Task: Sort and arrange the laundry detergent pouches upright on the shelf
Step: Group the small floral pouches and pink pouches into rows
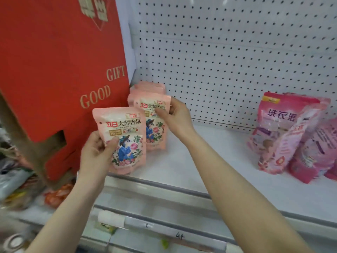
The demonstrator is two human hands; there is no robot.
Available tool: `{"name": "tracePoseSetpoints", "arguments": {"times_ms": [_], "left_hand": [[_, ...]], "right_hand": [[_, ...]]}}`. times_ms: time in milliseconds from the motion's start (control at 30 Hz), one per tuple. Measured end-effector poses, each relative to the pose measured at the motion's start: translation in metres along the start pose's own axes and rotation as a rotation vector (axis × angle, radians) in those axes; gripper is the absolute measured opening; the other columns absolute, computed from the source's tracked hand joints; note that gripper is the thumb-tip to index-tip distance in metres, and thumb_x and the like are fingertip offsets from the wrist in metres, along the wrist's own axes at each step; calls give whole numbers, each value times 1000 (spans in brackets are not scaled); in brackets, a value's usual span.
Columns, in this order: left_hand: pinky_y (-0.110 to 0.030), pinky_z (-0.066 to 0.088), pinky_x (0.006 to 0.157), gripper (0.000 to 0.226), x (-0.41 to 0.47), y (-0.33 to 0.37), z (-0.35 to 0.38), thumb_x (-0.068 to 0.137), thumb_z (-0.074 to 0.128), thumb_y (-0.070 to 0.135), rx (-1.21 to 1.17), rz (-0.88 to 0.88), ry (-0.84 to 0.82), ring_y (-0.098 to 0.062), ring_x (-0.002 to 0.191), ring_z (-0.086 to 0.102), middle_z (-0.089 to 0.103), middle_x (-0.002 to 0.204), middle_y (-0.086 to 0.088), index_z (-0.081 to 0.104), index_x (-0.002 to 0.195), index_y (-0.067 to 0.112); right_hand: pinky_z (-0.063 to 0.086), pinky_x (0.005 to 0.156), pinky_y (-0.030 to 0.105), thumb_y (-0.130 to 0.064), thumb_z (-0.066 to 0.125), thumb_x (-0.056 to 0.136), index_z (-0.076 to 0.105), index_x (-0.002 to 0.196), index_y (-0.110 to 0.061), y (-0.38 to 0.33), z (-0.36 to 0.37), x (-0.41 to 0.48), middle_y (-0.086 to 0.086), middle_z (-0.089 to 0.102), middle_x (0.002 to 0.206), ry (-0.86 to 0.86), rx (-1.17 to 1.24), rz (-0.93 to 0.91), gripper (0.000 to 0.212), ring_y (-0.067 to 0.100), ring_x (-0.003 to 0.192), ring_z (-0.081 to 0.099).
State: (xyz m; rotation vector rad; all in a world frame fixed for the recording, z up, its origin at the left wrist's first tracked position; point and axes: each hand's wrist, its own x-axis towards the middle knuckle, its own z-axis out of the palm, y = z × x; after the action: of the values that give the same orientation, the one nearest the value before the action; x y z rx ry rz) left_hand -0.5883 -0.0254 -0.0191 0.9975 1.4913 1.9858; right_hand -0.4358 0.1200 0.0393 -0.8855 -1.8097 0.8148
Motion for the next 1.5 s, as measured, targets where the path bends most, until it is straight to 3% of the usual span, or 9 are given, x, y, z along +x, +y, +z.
{"name": "tracePoseSetpoints", "arguments": {"times_ms": [200,433,667,867,1000,1067,1133,1200,1500], "left_hand": [[-36,59,69,15,8,-5,-6,93,59,6,24,-35,27,-17,89,72,73,100,-1,58,107,11],[-30,60,69,13,15,-8,-5,93,58,7,43,-42,10,-14,88,72,74,98,1,59,104,13],[-29,59,70,13,28,-12,2,93,58,7,47,-43,-76,-11,90,71,73,99,2,57,106,9],[-22,57,69,24,46,-29,12,91,59,1,57,-24,-143,-20,98,68,70,103,-1,53,112,10],[-6,48,71,57,42,-38,9,78,76,4,306,100,-92,11,95,58,59,115,6,47,125,20],[-11,51,77,77,38,-44,8,68,84,6,422,147,-105,5,100,58,55,121,3,44,132,22],[-36,56,85,91,37,-51,9,63,87,9,516,163,-125,-13,110,59,52,128,-1,38,138,27],[-46,54,85,94,39,-53,11,65,86,11,606,184,-128,-22,114,57,50,131,-3,34,141,29],[-34,48,82,84,30,-47,11,76,77,6,711,250,-157,-26,109,59,47,133,-12,33,146,18]], "right_hand": [[58,87,45,-23,78,79,69,122,-23,15,26,26,-2,76,106,-69,-12,-16,44,13,93,73],[58,79,50,-40,74,70,71,115,-32,20,27,36,5,76,92,-79,-118,-40,46,26,86,71],[49,74,24,-45,61,92,70,90,-25,-22,-1,17,-16,71,87,41,-189,-287,22,1,84,63],[45,80,35,-38,70,87,74,87,-25,-28,6,10,-8,70,83,-194,-496,-384,14,11,95,47],[41,74,31,-35,69,89,75,88,-20,-23,12,9,-7,70,82,-123,-523,-399,17,9,91,43],[42,73,32,-34,69,89,74,87,-20,-21,14,8,-6,70,81,-80,-545,-409,16,11,90,44],[43,72,33,-33,68,90,73,89,-22,-19,15,8,-7,69,81,-49,-542,-392,12,11,91,44],[42,72,32,-34,66,90,71,93,-25,-17,16,7,-7,68,84,-39,-531,-364,10,7,92,41],[42,72,33,-38,61,94,68,101,-21,-13,7,-10,-3,69,88,-37,-546,-293,20,17,97,47]]}}
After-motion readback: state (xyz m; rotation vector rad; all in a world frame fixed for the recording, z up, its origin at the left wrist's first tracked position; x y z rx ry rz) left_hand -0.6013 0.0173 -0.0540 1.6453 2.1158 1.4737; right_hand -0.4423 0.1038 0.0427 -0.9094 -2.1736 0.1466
